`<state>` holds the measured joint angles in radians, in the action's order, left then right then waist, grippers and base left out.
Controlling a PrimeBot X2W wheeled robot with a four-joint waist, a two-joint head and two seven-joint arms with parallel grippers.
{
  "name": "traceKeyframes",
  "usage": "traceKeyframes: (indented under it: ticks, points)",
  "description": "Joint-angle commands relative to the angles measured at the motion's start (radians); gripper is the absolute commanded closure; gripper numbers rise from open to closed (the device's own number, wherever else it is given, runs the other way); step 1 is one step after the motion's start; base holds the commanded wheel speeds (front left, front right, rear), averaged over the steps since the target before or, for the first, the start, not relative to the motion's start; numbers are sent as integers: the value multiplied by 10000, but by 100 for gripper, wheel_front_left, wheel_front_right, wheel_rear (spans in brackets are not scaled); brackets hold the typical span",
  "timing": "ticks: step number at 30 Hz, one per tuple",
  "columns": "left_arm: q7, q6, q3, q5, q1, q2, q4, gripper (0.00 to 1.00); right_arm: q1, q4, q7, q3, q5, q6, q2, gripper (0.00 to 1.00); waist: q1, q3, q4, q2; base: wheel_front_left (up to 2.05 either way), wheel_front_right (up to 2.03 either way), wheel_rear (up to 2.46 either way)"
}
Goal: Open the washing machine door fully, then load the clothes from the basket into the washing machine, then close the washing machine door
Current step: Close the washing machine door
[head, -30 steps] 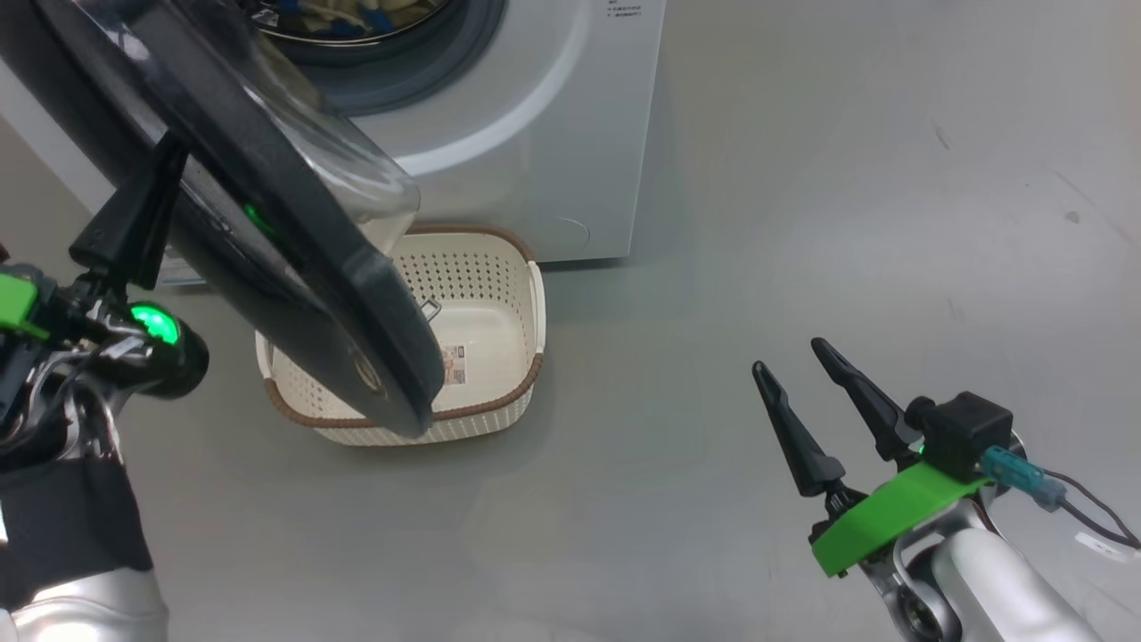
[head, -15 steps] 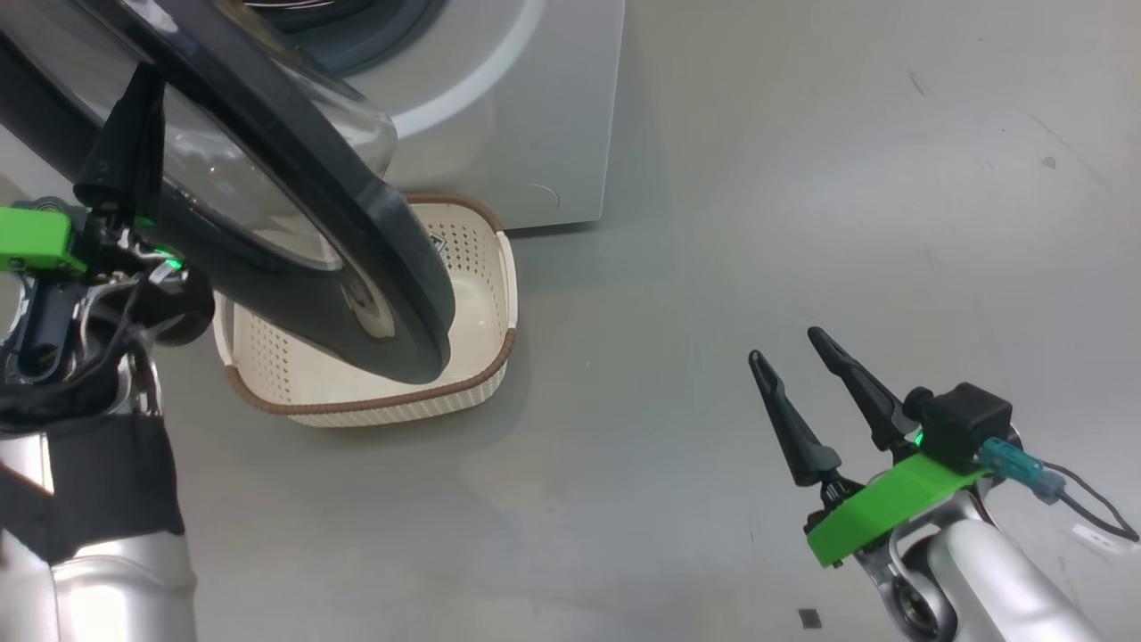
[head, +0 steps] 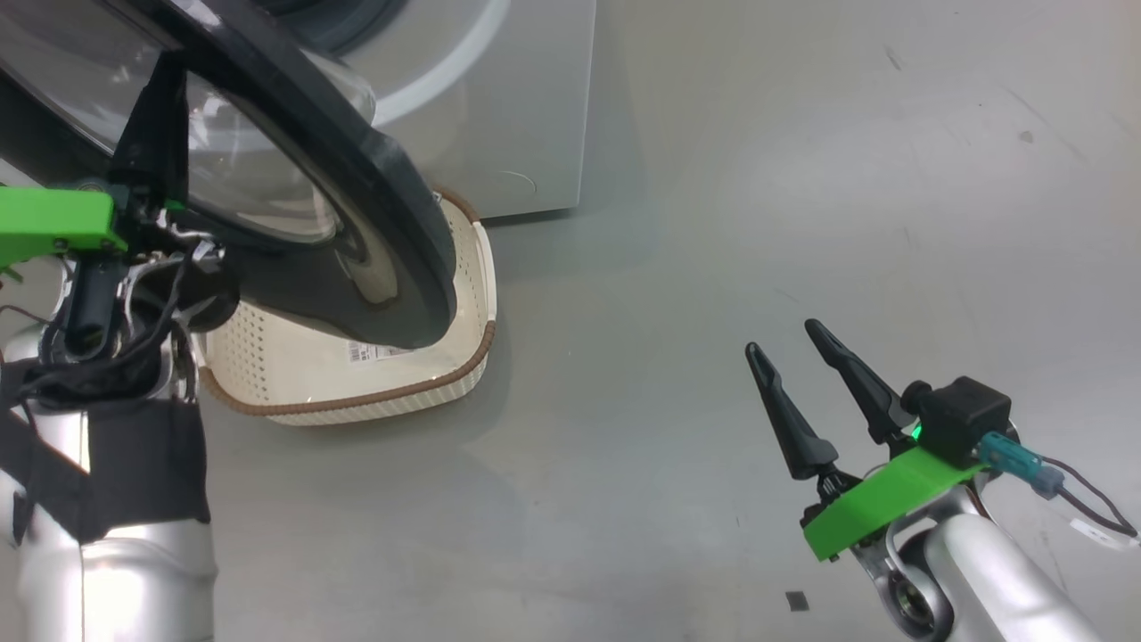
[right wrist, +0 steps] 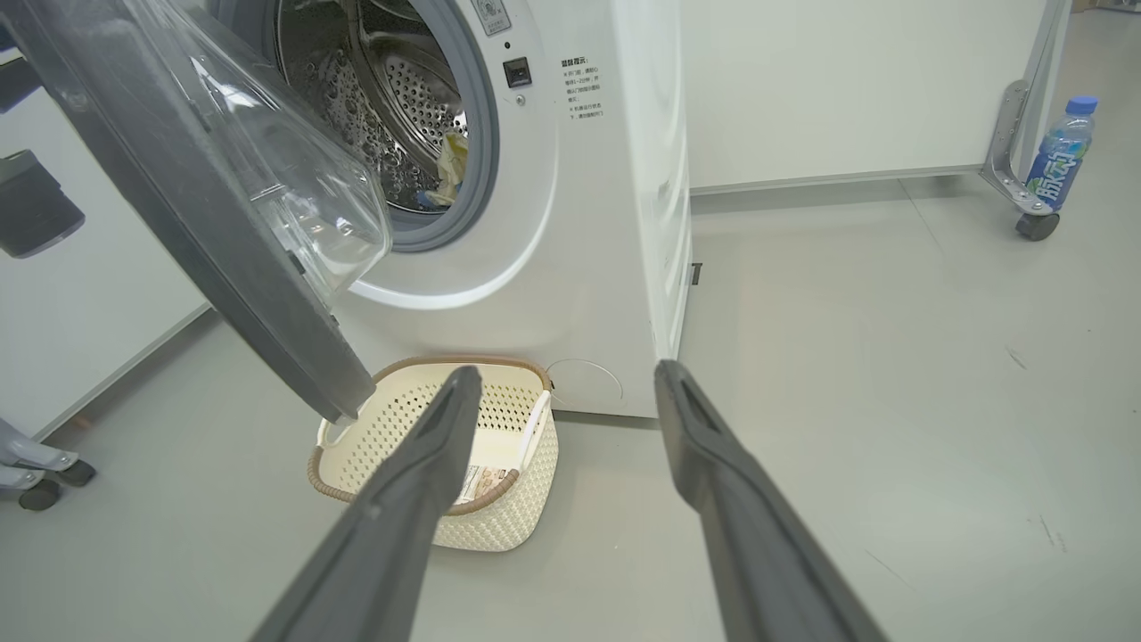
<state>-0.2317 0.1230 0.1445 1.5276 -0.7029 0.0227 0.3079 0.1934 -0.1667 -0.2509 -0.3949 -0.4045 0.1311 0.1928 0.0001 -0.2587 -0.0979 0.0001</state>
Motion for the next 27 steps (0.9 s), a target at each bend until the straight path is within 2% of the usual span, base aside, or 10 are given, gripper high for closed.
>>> traceKeyframes:
  ticks: [1, 11, 14, 21, 23, 27]
  points:
    - [135, 76, 143, -99, -569, 303, -346, 100, 290, 345, -108, -128, 6, -4, 86, 0, -1, -36, -48, -1, 0, 0, 0]
    - [737, 76, 22, -226, -519, 667, -84, 100, 297, 376, -108, -85, 45, -4, 111, 0, -1, -142, -177, -1, 0, 0, 0]
    - [1075, 76, -160, -561, -311, 890, -132, 100, 241, 345, -108, 10, 68, -4, 82, 0, -1, 0, -104, -1, 0, 0, 0]
    - [2255, 76, -1274, -1836, 473, 1891, -455, 100, -4, 397, -108, 265, -37, -4, -67, 0, -1, 590, 148, -1, 0, 0, 0]
    - [2455, 76, -1419, -1918, 598, 2022, -520, 100, -55, 395, -108, 287, -41, -4, -71, 0, -1, 685, 190, -1, 0, 0, 0]
    - [3404, 76, -2373, -2935, 1195, 2889, -731, 100, -278, 397, -108, 386, -18, -4, -72, 0, -1, 1065, 375, -1, 0, 0, 0]
